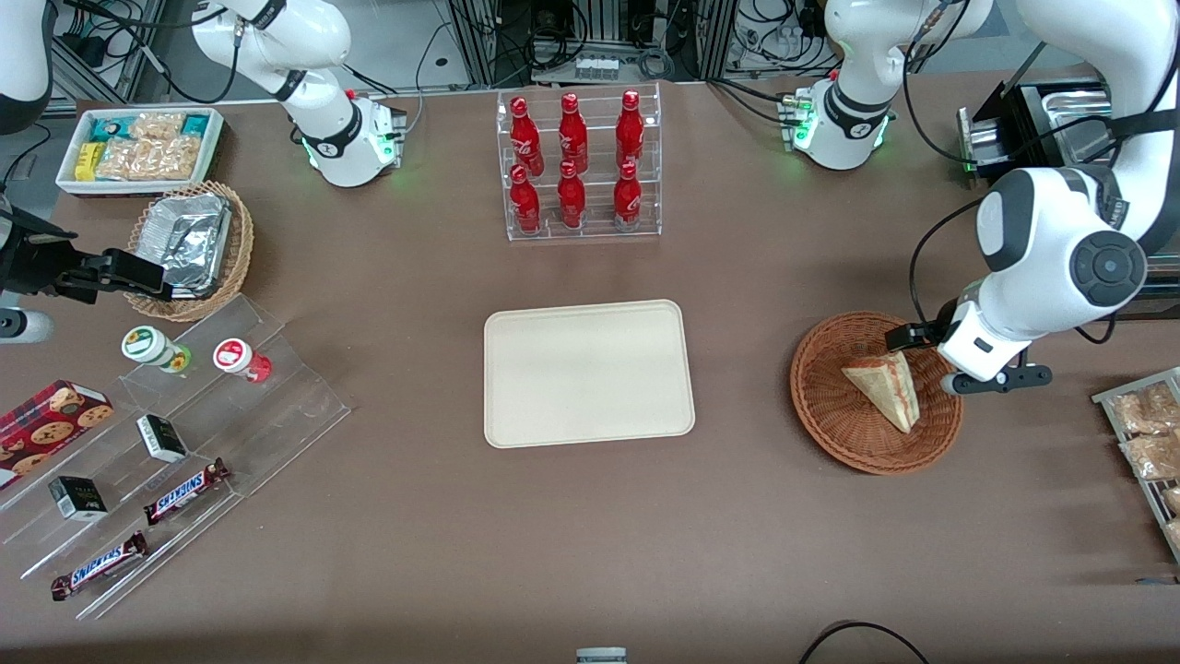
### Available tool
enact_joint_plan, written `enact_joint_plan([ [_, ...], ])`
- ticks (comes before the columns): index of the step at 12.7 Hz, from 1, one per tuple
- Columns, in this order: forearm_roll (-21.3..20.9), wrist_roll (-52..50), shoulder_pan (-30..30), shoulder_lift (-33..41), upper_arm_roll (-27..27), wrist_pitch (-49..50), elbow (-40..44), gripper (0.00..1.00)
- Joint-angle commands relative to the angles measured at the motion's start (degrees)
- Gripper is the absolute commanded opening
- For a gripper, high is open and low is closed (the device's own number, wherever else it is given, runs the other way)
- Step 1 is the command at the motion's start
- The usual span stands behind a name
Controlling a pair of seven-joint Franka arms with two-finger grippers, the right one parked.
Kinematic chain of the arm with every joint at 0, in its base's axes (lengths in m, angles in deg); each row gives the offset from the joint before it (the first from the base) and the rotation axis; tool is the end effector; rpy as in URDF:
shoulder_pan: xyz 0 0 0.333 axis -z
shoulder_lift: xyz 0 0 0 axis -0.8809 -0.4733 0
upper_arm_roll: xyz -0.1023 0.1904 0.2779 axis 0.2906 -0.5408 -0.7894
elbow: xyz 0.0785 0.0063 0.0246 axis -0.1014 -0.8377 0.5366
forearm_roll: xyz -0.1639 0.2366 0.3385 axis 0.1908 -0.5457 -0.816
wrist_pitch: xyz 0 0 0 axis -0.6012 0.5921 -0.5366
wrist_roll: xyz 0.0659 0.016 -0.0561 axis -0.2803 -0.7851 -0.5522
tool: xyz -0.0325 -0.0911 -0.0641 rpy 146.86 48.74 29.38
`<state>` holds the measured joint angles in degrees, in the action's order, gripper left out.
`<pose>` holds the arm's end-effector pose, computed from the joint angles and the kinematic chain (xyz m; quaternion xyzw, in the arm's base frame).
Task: Place sandwich from basket to tray
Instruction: 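Move the left gripper down over the wrapped sandwich in the wicker basket, then lower the open left gripper around the sandwich and close it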
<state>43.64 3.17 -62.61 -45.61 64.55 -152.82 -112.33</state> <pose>0.6023 -0.0285 0.3546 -0.9951 -0.0738 0.0655 0.0041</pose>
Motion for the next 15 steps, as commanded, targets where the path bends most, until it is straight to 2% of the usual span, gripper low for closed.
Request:
enact_joint_plan([
  [1, -0.1, -7.2, -0.6, 3.5, 0.0, -5.4, -6.2, 1.0],
  [3, 0.2, -14.4, -0.9, 3.1, 0.0, -6.9, -6.6, 1.0],
  [7, 0.7, -21.7, -0.7, 1.9, 0.1, -12.0, -7.9, 1.0],
  [15, 0.8, -25.7, -0.2, -3.3, 0.3, -19.0, -7.8, 1.0],
])
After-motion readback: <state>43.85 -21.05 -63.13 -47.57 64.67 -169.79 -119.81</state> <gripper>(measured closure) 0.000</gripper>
